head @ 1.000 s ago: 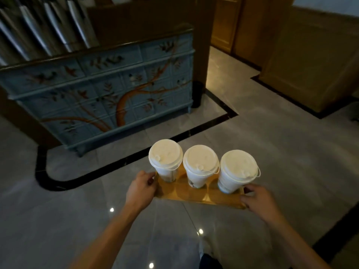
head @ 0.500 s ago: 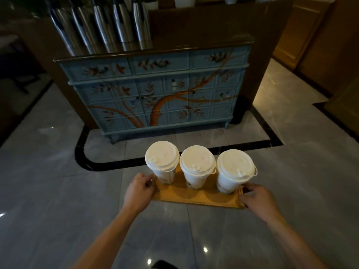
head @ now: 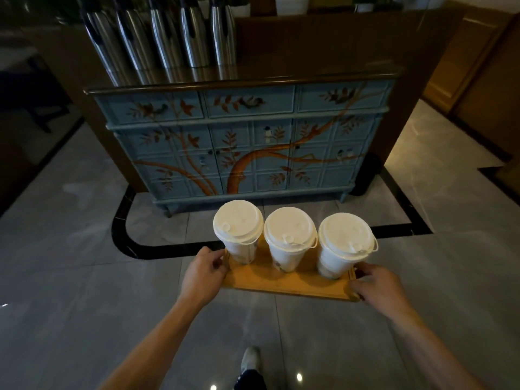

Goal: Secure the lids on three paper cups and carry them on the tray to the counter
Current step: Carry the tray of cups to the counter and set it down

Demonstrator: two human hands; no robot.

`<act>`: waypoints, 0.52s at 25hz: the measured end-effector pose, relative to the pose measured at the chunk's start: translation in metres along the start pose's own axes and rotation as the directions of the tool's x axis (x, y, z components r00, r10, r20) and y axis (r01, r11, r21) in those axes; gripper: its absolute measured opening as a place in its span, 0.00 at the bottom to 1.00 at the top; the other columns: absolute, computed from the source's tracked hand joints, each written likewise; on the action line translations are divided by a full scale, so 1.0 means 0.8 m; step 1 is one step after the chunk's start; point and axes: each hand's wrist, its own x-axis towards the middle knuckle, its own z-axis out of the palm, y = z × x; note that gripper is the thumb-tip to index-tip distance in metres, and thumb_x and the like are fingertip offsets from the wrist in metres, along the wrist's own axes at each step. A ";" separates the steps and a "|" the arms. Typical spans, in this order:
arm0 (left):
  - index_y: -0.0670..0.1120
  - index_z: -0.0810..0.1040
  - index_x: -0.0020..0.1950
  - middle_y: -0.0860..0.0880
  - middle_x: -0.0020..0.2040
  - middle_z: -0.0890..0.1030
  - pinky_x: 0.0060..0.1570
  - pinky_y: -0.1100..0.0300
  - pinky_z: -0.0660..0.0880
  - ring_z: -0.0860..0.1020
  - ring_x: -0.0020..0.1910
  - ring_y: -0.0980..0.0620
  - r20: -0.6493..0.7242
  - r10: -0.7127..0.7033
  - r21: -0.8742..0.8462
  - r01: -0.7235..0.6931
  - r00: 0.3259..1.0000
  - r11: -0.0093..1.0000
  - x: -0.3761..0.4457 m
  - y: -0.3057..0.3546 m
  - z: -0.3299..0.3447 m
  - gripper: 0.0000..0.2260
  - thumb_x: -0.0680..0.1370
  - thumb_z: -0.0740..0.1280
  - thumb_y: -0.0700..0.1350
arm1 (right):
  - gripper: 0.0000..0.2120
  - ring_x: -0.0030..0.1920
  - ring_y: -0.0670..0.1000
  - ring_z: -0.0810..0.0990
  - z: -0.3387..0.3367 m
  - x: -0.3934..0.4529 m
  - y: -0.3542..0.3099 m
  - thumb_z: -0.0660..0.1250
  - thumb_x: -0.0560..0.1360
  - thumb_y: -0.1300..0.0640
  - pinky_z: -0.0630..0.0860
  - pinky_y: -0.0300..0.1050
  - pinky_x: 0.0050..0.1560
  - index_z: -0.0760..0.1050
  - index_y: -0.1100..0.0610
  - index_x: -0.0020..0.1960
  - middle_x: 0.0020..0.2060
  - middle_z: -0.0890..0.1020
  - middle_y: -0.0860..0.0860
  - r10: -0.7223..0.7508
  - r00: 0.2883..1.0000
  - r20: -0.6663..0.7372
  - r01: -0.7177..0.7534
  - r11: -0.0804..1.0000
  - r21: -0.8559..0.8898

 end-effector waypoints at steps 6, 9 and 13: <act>0.51 0.82 0.55 0.50 0.45 0.74 0.39 0.63 0.71 0.75 0.43 0.53 0.030 0.020 -0.025 -0.020 0.999 1.000 0.110 -0.023 -0.027 0.09 0.79 0.65 0.40 | 0.11 0.36 0.54 0.83 0.022 0.082 -0.065 0.74 0.64 0.62 0.79 0.49 0.40 0.79 0.46 0.38 0.31 0.83 0.47 0.031 1.000 -0.003 -0.031 0.999 0.023; 0.51 0.81 0.58 0.51 0.45 0.73 0.41 0.61 0.74 0.74 0.43 0.56 0.034 0.034 -0.020 -0.034 0.999 0.999 0.157 -0.026 -0.041 0.10 0.79 0.65 0.41 | 0.11 0.34 0.54 0.83 0.029 0.120 -0.086 0.75 0.63 0.61 0.78 0.48 0.38 0.79 0.45 0.36 0.32 0.83 0.46 0.045 0.999 -0.023 -0.044 0.998 0.037; 0.49 0.81 0.59 0.48 0.46 0.74 0.46 0.50 0.78 0.75 0.44 0.52 0.032 0.053 0.014 -0.054 0.998 0.998 0.215 -0.021 -0.054 0.10 0.79 0.65 0.42 | 0.11 0.35 0.55 0.83 0.035 0.168 -0.110 0.76 0.61 0.60 0.81 0.53 0.39 0.79 0.46 0.35 0.33 0.84 0.49 0.067 0.997 -0.048 -0.064 0.996 0.067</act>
